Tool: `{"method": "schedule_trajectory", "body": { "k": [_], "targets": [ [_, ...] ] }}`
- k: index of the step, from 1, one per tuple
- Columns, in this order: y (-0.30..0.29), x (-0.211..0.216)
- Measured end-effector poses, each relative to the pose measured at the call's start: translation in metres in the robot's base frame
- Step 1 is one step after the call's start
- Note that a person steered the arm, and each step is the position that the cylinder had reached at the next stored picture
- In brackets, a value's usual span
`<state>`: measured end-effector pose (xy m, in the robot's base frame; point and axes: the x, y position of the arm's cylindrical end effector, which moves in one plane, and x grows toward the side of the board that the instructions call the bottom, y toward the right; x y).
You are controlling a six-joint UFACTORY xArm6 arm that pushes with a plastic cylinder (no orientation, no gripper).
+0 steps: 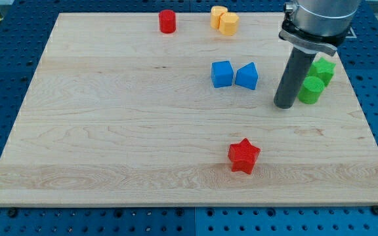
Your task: Place the green circle towards center right side of board
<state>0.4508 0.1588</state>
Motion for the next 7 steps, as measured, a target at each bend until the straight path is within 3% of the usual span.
{"method": "schedule_trajectory", "body": {
  "k": [7],
  "targets": [
    [0.044,-0.007]
  ]
}}
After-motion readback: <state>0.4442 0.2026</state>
